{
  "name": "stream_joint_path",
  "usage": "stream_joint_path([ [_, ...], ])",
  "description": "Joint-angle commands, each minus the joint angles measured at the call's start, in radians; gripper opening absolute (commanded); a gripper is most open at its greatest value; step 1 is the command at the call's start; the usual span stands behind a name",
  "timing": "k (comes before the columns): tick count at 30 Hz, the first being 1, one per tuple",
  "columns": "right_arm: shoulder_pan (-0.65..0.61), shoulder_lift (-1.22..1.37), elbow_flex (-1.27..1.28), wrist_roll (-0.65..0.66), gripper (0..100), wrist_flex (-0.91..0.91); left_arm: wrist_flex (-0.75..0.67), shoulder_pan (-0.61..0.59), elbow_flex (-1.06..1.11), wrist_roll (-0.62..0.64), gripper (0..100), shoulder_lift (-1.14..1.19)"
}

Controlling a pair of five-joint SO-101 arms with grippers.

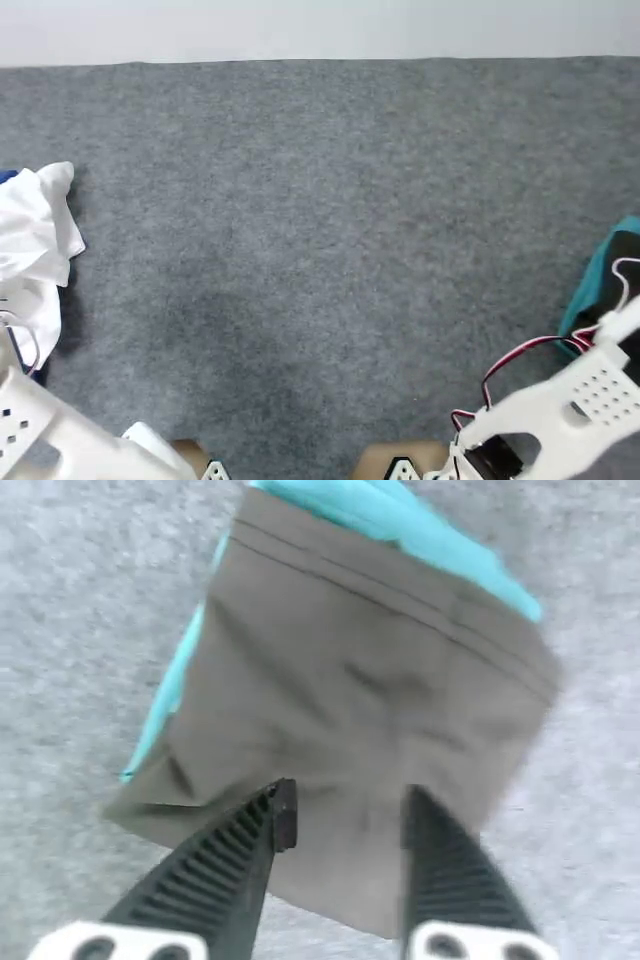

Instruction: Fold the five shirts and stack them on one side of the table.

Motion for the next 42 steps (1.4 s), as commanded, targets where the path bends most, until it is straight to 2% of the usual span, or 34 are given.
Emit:
stream_joint_path([
  [1,-0.030,-0.038,0.048,-0.015,1.9,0.039,0.014,0.006,-0.033,-0.009,5,-0.017],
  [9,-0.081,0.128,0.110,-0.023,1.0,0.039,0.014,0.006,-0.033,-0.009,5,-0.015],
  [14,-0.156,0.216,0.103,-0.109,1.0,0.033,0.014,0.006,-0.033,-0.009,5,-0.015],
  [20,-0.223,0.168,0.051,-0.129,1.0,0.035,0.014,0.006,-0.033,-0.009,5,-0.015],
  [27,-0.174,0.071,-0.066,-0.133,1.3,0.030,0.014,0.006,-0.033,-0.009,5,-0.015],
  [31,-0.147,0.084,-0.078,-0.133,1.3,-0.094,0.014,0.006,-0.033,-0.009,5,-0.015],
  [42,-0.128,0.341,-0.086,-0.132,1.0,-0.464,0.014,0.006,-0.033,-0.009,5,-0.015],
])
